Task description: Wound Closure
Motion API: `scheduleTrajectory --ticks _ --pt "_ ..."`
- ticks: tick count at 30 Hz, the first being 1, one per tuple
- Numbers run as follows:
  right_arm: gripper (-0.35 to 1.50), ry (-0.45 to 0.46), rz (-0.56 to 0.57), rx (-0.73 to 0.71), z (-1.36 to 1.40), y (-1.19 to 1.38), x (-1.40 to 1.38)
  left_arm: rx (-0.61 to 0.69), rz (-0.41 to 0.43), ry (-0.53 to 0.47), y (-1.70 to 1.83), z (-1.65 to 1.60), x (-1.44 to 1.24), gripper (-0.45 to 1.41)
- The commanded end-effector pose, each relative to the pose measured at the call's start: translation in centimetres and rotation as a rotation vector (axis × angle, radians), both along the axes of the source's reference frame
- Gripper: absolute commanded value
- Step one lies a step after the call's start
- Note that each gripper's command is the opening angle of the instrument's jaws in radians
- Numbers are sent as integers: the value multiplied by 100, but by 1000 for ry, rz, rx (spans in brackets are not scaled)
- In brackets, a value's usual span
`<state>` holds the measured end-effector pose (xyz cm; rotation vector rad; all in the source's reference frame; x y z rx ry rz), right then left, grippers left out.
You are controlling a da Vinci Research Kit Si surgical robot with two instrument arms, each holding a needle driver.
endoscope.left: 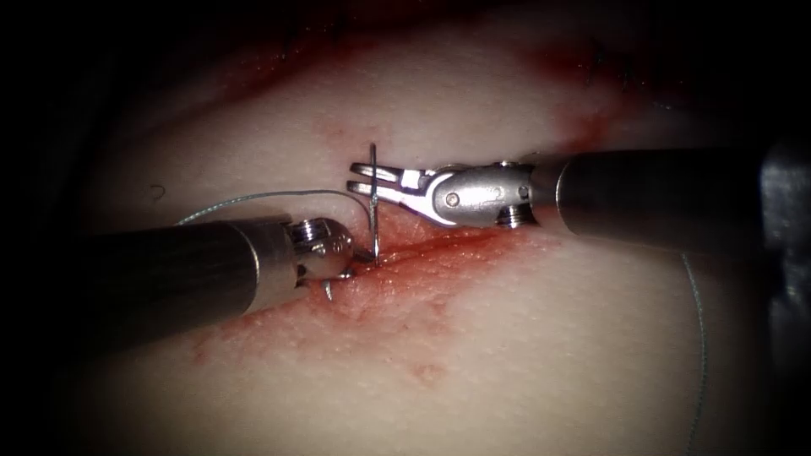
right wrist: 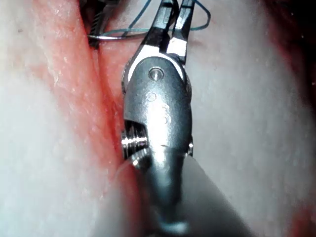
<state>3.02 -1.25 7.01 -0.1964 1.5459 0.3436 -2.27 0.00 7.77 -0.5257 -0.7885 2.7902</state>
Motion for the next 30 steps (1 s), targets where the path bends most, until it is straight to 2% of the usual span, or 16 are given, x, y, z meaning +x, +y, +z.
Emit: scheduleTrajectory --ticks 1,6,12,15,17,20,30 --pt "-35 11 -2 44 4 -11 9 2 -3 1 -2 7 -6 54" --pt "-35 72 6 168 0 -14 9 7 -12 6 -2 7 -5 51" --pt "-35 62 -8 151 -4 -14 5 9 -18 -1 0 5 -3 46" --pt "-35 30 -17 93 -5 -12 3 9 -18 -1 -1 4 -3 46" --pt "-35 -3 -38 -22 -7 -9 0 9 -18 -2 -3 3 -3 46" --pt "-35 -8 -51 -81 -6 -6 -1 9 -18 -1 -5 2 -4 46" --pt "-35 -7 -47 -140 -1 1 -4 10 -19 -1 -6 1 -5 49"
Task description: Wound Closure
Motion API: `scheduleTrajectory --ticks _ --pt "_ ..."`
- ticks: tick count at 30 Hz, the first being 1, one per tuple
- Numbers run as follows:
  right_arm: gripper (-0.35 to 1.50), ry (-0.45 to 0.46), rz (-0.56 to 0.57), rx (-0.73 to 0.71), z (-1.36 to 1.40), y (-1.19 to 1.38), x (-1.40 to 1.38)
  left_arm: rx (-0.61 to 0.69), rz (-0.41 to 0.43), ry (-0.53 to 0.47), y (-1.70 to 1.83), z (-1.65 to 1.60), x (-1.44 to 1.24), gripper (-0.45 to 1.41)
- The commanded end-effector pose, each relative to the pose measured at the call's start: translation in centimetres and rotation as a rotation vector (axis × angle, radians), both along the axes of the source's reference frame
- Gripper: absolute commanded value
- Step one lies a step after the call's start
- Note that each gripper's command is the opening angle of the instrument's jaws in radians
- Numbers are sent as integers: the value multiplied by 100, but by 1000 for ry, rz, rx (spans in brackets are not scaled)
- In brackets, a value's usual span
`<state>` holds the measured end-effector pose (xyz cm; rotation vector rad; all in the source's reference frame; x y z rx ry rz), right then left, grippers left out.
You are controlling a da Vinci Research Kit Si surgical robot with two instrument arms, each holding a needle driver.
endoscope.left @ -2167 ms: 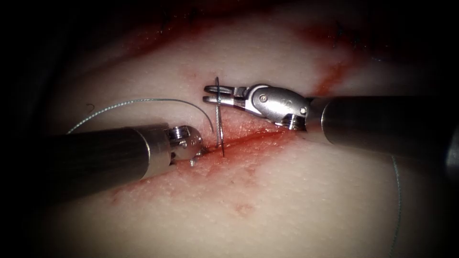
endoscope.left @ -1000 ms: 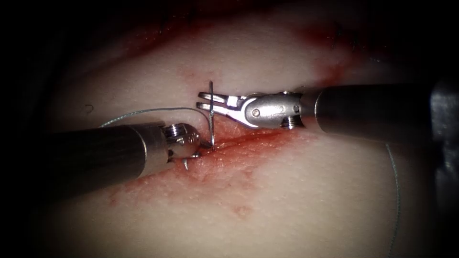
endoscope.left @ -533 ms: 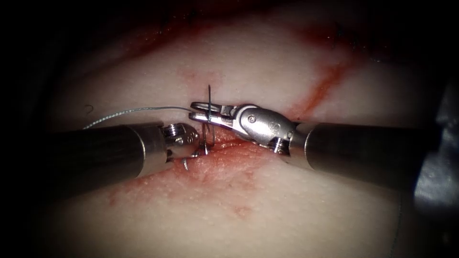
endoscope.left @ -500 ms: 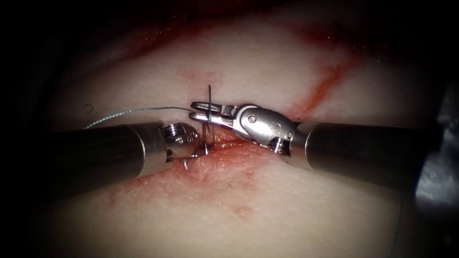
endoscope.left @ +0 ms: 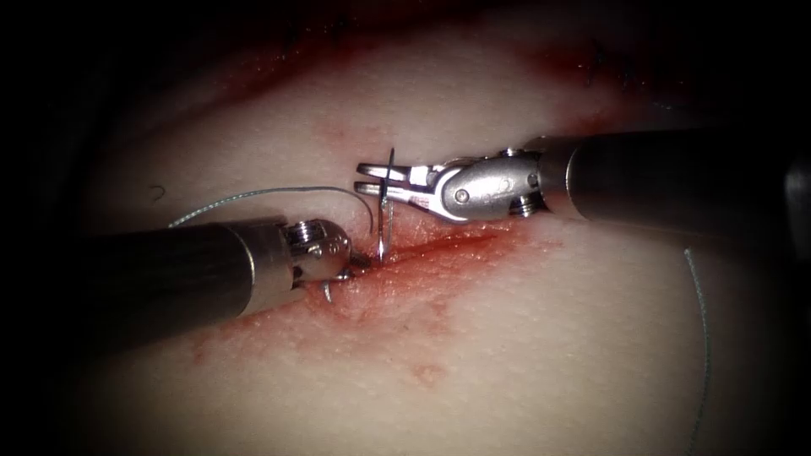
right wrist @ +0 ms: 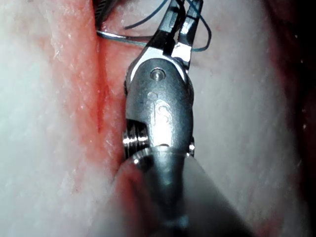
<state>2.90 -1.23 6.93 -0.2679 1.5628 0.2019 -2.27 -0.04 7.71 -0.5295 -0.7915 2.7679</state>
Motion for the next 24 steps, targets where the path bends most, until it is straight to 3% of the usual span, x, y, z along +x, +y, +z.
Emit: scheduleTrajectory --ticks 1,13,24 --pt "-35 1 -8 15 7 -2 9 3 1 -2 -1 6 -5 49" --pt "-35 12 -80 139 8 -8 15 -18 -9 0 7 -3 -4 47" --pt "-35 17 -139 151 6 -7 14 -17 -9 0 4 -6 -4 47"
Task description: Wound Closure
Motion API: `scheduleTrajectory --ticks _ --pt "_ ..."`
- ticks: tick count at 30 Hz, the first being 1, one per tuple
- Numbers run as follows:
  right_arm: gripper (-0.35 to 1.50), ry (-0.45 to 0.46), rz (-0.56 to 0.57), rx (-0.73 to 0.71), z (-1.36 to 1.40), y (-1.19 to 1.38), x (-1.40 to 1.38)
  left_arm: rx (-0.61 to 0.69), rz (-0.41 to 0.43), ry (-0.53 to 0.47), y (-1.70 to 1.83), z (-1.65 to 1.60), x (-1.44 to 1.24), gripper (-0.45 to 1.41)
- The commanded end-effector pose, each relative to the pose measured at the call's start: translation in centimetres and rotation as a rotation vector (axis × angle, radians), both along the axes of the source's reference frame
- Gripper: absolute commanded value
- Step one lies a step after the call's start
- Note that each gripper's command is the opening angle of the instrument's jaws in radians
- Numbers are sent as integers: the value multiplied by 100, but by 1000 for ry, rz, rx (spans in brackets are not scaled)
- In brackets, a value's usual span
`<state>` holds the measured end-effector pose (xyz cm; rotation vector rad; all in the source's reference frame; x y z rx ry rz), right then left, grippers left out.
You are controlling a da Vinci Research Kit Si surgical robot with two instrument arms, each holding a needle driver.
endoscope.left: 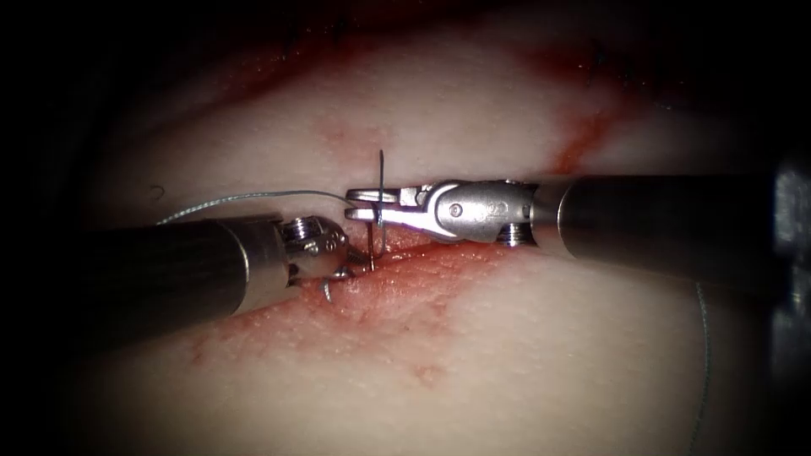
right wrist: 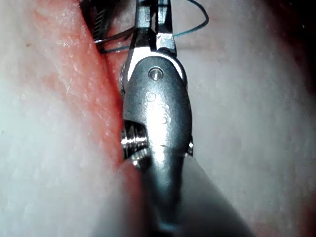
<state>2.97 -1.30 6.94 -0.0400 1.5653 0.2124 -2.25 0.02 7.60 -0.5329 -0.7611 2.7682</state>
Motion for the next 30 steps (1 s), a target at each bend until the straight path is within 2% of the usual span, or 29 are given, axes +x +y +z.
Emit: scheduleTrajectory --ticks 1,7,15,22,30 --pt "-35 2 -1 0 6 -1 8 3 1 -2 -2 4 -6 47" --pt "-35 4 -1 7 4 4 7 -29 -16 11 0 -17 -9 51" --pt "-35 4 -4 9 6 9 4 -71 -25 20 1 -45 -10 46" --pt "-35 5 -8 11 7 13 1 -87 -21 7 -9 -63 -14 44" --pt "-35 4 0 13 7 17 -1 -116 -19 -3 -23 -82 -24 34"
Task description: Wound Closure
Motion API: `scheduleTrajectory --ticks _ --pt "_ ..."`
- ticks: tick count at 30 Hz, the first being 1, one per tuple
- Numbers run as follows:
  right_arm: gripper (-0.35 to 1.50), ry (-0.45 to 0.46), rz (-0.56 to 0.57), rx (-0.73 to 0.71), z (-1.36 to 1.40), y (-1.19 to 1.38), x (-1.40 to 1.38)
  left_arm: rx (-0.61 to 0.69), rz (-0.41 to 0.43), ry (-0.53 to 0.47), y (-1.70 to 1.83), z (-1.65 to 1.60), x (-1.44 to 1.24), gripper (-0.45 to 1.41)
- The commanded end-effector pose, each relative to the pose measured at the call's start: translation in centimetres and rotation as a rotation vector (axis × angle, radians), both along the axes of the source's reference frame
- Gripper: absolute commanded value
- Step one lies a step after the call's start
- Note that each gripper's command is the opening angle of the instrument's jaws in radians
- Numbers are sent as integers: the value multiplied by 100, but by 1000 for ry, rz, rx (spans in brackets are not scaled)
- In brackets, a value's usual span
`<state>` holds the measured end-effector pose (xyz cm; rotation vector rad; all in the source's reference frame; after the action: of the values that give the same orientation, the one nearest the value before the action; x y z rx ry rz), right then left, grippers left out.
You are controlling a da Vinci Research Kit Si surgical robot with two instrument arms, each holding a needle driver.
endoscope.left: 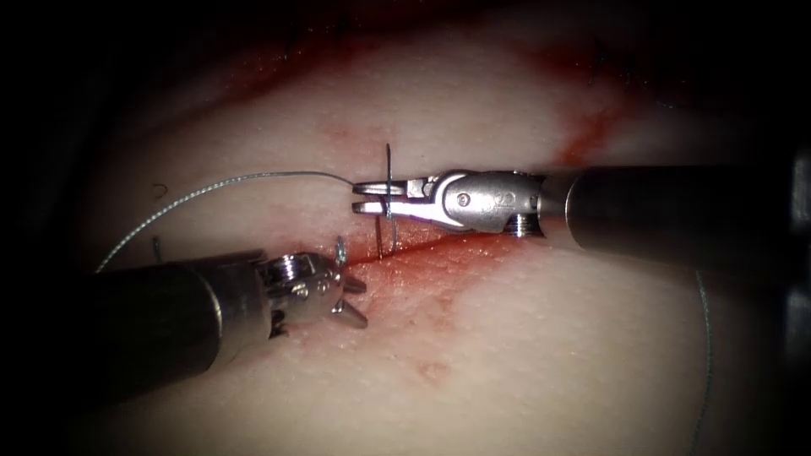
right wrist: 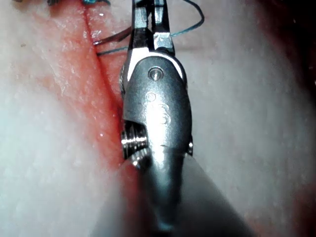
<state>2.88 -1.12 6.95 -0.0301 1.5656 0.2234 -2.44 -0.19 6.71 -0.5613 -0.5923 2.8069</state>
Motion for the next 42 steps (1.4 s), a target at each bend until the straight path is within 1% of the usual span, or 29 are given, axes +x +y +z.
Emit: scheduleTrajectory --ticks 1,2,6,10,20,30,36,38,39,40,42 --pt "-35 3 3 2 5 1 8 -6 -1 -3 -7 6 -8 34" --pt "-35 3 9 5 3 4 7 -15 -1 -6 -13 7 -12 34" --pt "-35 4 14 7 1 6 7 -15 -10 -16 -22 9 -18 34" --pt "-35 17 21 45 1 7 7 -7 -17 -31 -29 17 -25 32" --pt "-35 40 33 92 -1 10 7 -4 -6 -47 -39 39 -25 32" --pt "-35 56 33 116 -4 12 7 2 -2 -56 -41 43 -26 32" --pt "-35 69 55 137 -7 16 7 0 -1 -56 -43 47 -26 32" --pt "-35 80 66 153 -9 18 7 3 0 -59 -45 48 -27 32" --pt "-35 100 69 174 -11 19 7 4 0 -60 -45 49 -28 32" --pt "-35 100 69 174 -11 19 7 4 0 -60 -45 49 -28 32" --pt "-35 96 61 222 -11 18 8 4 2 -61 -44 50 -27 32"
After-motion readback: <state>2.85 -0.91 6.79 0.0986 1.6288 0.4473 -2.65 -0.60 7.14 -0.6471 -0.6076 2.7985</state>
